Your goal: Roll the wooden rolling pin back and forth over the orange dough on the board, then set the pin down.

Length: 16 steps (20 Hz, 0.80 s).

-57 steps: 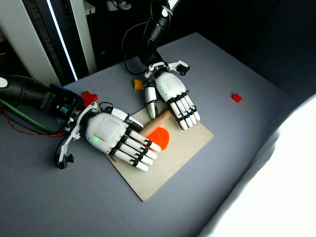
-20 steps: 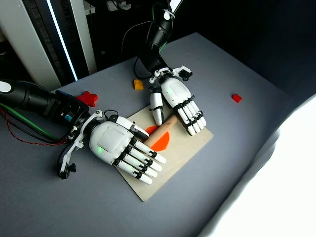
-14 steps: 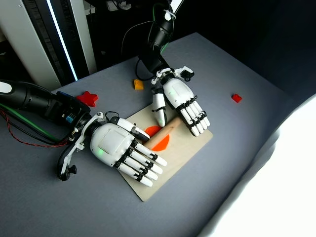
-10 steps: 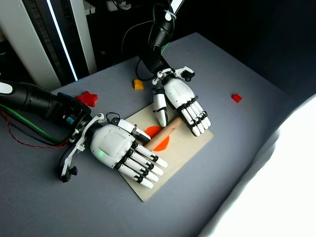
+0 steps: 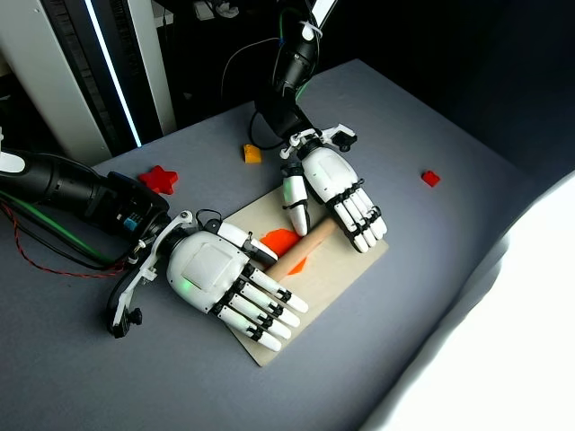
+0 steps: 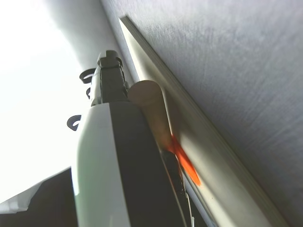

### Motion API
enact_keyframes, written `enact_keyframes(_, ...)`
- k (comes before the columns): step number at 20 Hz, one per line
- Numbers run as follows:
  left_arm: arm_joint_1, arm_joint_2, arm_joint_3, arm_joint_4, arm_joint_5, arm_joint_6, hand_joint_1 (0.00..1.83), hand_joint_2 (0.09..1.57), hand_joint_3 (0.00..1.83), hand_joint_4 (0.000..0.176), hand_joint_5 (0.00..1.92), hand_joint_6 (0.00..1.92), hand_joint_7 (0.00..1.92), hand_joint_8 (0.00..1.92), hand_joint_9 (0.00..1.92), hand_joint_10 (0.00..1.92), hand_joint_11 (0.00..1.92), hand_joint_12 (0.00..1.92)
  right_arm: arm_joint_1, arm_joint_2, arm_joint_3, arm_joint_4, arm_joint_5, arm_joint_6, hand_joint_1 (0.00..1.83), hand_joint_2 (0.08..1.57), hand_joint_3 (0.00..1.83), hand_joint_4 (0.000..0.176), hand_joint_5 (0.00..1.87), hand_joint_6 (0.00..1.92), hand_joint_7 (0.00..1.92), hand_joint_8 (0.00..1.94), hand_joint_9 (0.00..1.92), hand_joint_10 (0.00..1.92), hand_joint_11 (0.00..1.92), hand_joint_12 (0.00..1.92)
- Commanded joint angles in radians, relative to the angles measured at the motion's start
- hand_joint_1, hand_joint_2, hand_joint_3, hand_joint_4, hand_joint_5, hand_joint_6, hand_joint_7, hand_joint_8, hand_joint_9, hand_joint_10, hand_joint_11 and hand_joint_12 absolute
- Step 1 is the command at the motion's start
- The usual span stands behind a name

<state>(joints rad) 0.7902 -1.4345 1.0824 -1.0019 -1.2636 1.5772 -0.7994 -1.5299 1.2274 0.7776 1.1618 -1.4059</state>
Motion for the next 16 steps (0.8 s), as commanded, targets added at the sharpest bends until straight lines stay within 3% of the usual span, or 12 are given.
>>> enact_keyframes(1, -0.004, -0.004, 0.008, 0.039, -0.068, 0.005, 0.00, 1.37, 0.00, 0.000, 0.00, 0.00, 0.00, 0.00, 0.00, 0.00, 0.00, 0.00, 0.007, 0.004, 0.013, -0.002, 0.083, -0.001, 0.00, 1.49, 0.00, 0.000, 0.09, 0.02, 0.06, 0.01, 0.02, 0.01, 0.00, 0.00)
enact_keyframes(16, -0.039, -0.019, 0.050, 0.024, -0.028, 0.037, 0.00, 1.37, 0.00, 0.000, 0.00, 0.00, 0.00, 0.00, 0.00, 0.00, 0.00, 0.00, 0.019, 0.004, 0.040, -0.002, 0.065, 0.015, 0.00, 1.50, 0.00, 0.000, 0.06, 0.01, 0.04, 0.01, 0.00, 0.00, 0.00, 0.00)
